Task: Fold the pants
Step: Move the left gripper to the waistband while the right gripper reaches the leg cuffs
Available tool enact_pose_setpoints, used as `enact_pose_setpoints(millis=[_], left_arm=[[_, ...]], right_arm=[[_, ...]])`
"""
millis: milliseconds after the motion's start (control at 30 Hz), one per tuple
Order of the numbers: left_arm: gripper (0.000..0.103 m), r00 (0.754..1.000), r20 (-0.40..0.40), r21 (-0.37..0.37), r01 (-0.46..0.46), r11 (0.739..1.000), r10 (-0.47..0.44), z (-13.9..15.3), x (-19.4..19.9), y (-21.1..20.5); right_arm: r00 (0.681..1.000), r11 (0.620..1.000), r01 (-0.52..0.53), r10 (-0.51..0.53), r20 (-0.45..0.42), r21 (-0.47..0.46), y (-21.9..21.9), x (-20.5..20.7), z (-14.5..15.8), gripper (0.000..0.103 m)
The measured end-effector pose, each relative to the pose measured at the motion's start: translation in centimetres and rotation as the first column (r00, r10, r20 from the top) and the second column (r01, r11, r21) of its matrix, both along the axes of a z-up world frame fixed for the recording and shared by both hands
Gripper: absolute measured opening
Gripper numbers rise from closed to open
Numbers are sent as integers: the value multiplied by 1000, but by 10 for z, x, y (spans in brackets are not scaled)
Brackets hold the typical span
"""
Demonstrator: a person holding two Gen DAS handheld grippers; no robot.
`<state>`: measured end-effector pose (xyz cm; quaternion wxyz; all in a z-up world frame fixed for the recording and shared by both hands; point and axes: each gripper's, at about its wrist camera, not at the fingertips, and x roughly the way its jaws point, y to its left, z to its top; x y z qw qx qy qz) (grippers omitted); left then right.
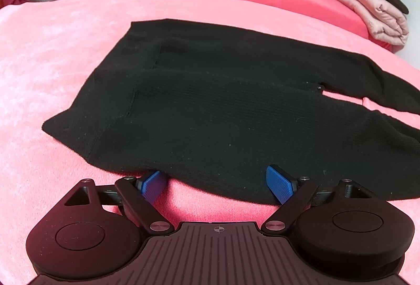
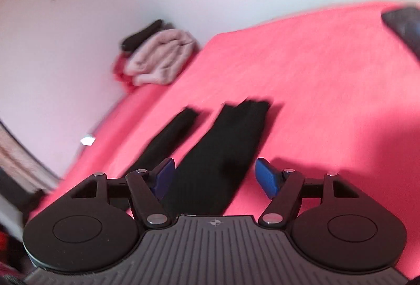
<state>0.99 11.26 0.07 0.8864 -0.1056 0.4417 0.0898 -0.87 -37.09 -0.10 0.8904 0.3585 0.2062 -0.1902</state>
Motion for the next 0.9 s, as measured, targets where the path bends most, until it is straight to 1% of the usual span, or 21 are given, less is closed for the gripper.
enact_pose_setpoints(millis=[100,133,167,200,233,300,333,367,400,433,500,533,567,600,633,667,700,767,800,833,900], left_arm=[[103,1000,-7,1,-4,1000,4,1,0,-1],[103,1000,-8,2,-3,1000,3,1,0,-1],[103,1000,-9,4,0,1000,0,1,1,-1],[103,1000,-10,5,4,1000,-4,1,1,0],[103,1000,-12,4,5,1000,-5,1,2,0],[103,1000,-14,-3,7,1000,-7,1,4,1],[103,1000,-16,-3,10,1000,-10,1,5,0],[103,1000,-18,1,13,1000,-13,1,5,0],[103,1000,-21,8,18,1000,-18,0,6,-2],[103,1000,-21,13,22,1000,-21,0,6,-3],[103,1000,-23,14,21,1000,-21,0,7,-4],[103,999,-24,14,21,1000,-21,0,7,-4],[103,999,-26,13,20,1000,-20,0,7,-4],[103,999,-27,11,20,1000,-20,0,8,-4],[103,999,-26,10,20,1000,-20,0,8,-4],[103,1000,-24,8,19,1000,-18,0,8,-4],[103,1000,-22,7,17,1000,-16,0,8,-4],[103,1000,-18,7,14,1000,-14,-1,7,-4],[103,1000,-16,8,14,1000,-14,-1,6,-4],[103,1000,-15,8,15,1000,-15,-1,6,-4],[103,1000,-16,6,17,1000,-17,-1,7,-4]], right_arm=[[999,999,5,-6,-35,-36,-3,11,-5,68],[999,998,-7,3,-47,-70,2,12,-6,50],[997,994,-30,22,-74,-105,2,18,-7,16],[995,989,-43,30,-95,-139,6,20,-8,10],[996,987,-51,38,-86,-155,6,22,-5,9],[999,984,16,-24,-38,-179,-8,25,4,9],[998,989,51,-55,-26,-142,-18,20,3,9],[998,995,45,-49,-48,-88,-27,21,-1,9],[996,998,19,-25,-86,-68,-30,27,-5,9],[995,994,9,-19,-94,-106,-26,26,-4,10],[990,974,63,-88,-107,-219,-13,23,8,29],[988,956,105,-133,-84,-275,-6,20,16,49],[989,942,115,-138,-51,-314,1,20,24,66],[995,942,77,-92,-33,-328,7,26,29,69],[999,948,9,-24,-43,-318,13,36,32,69],[996,956,-71,54,-70,-283,18,49,32,69],[989,966,-139,123,-86,-217,20,62,30,69],[976,977,-212,210,-64,-24,16,85,20,65],[970,970,-233,236,-50,65,14,97,15,62],[967,963,-243,249,-48,114,14,108,11,59],[968,965,-235,244,-67,120,18,132,8,59]])
